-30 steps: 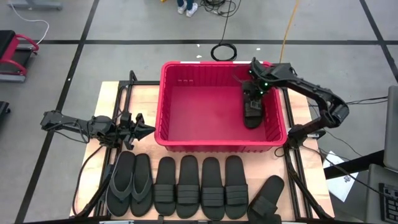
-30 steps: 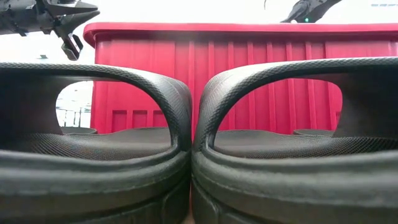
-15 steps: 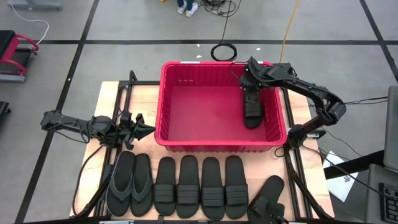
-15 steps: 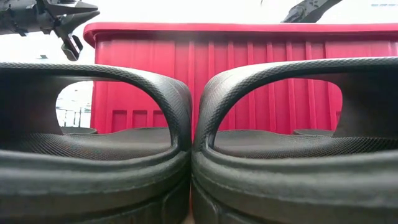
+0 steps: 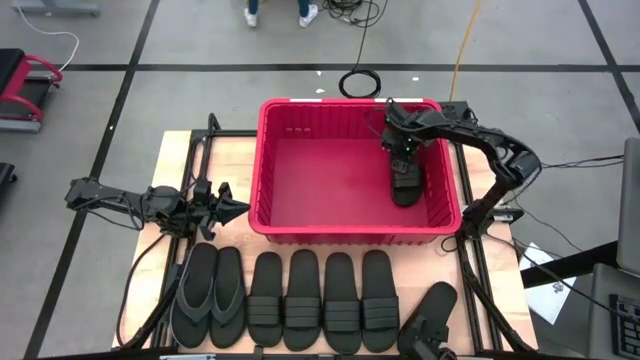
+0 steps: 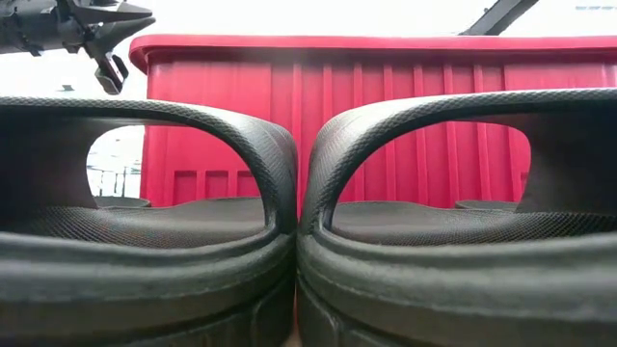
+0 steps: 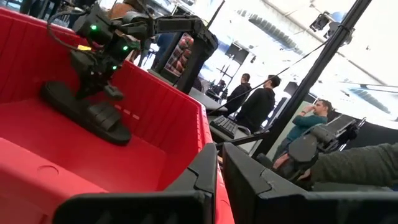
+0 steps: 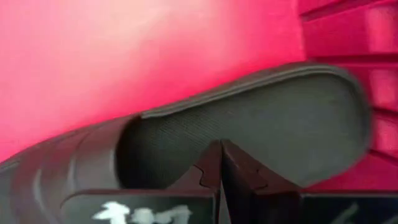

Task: Pick and place slides into bin
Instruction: Put the black slide into the red bin

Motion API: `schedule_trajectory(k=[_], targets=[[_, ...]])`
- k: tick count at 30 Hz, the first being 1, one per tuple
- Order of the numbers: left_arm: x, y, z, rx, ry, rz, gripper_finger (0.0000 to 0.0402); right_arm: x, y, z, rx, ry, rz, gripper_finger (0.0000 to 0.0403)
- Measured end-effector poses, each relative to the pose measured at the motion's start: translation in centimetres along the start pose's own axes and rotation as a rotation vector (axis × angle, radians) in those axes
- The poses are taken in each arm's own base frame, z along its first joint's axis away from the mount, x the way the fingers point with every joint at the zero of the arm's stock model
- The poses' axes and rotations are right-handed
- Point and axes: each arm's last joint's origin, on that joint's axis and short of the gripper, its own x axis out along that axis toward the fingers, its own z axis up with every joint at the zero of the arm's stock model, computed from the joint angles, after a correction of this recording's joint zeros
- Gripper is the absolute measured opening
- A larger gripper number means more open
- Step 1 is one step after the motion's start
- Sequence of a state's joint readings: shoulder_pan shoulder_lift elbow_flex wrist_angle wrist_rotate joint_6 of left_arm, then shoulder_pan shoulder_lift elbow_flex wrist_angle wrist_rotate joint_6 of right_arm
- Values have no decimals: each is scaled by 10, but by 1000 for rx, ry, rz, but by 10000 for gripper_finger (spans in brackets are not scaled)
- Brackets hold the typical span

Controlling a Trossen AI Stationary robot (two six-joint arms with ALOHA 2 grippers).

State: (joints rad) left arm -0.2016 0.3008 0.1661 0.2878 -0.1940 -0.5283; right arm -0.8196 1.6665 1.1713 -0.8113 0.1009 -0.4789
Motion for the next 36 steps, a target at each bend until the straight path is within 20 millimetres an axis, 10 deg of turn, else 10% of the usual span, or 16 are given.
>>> schedule_trajectory(k=[12, 25, 36], targets=[[0, 0, 0, -31, 0, 0, 26, 33, 5, 2, 36, 106, 138, 0], [0, 0, 0, -5, 1, 0, 26, -37, 14, -1, -61, -202, 131, 0], [0, 0, 0, 10, 1, 0, 26, -7, 34, 15, -91, -119, 221, 0]])
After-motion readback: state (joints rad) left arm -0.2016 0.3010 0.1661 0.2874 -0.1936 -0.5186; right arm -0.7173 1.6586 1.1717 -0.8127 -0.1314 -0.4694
